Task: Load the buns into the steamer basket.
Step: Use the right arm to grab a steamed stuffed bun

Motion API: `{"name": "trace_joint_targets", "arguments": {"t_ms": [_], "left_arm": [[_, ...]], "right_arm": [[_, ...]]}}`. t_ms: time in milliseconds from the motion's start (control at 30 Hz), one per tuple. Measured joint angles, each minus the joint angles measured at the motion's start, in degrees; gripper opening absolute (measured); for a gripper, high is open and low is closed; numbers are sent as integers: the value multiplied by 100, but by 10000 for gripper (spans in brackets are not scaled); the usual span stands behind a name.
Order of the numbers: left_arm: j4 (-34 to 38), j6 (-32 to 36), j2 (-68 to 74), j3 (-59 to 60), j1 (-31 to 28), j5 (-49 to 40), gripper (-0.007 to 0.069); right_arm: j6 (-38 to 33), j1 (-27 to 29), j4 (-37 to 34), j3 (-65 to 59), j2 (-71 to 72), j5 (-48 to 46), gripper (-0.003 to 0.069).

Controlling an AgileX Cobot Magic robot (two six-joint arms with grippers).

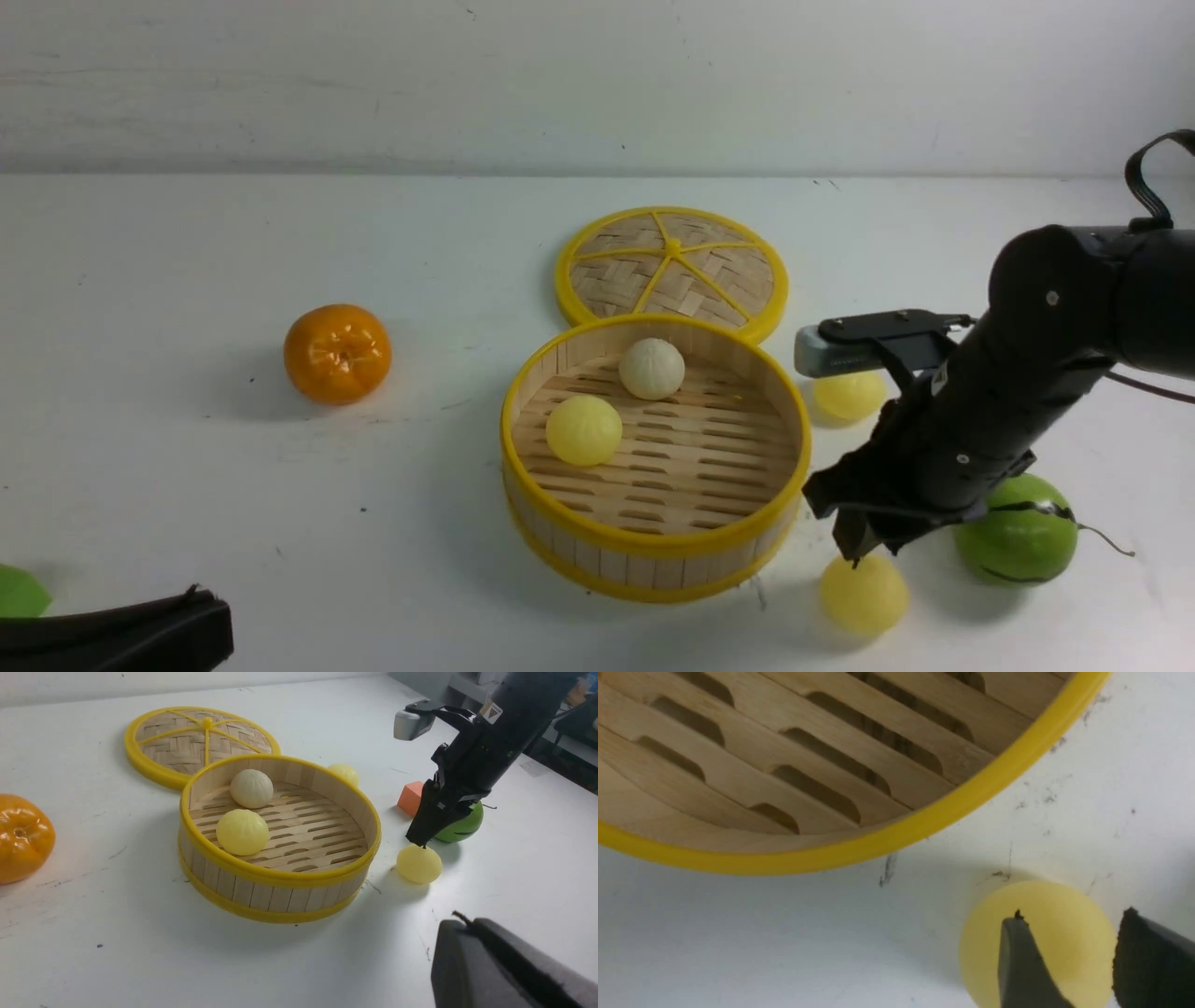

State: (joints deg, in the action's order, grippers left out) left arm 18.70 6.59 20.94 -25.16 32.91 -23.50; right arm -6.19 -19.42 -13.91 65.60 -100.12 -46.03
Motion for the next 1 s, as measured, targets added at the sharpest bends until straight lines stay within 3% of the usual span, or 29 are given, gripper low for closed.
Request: {"name": "trace_joint_targets", "arguments": {"t_ms": [500,867,1000], "left_arm": [[204,17,-2,0,0,-160,-13],[209,17,-2,0,0,-160,-13],[209,17,-2,0,0,-160,-13]], "right_arm": [[58,0,247,26,-287,154,291],[58,0,247,31,-287,-85,162],[58,0,247,31,-287,-153,150]]}}
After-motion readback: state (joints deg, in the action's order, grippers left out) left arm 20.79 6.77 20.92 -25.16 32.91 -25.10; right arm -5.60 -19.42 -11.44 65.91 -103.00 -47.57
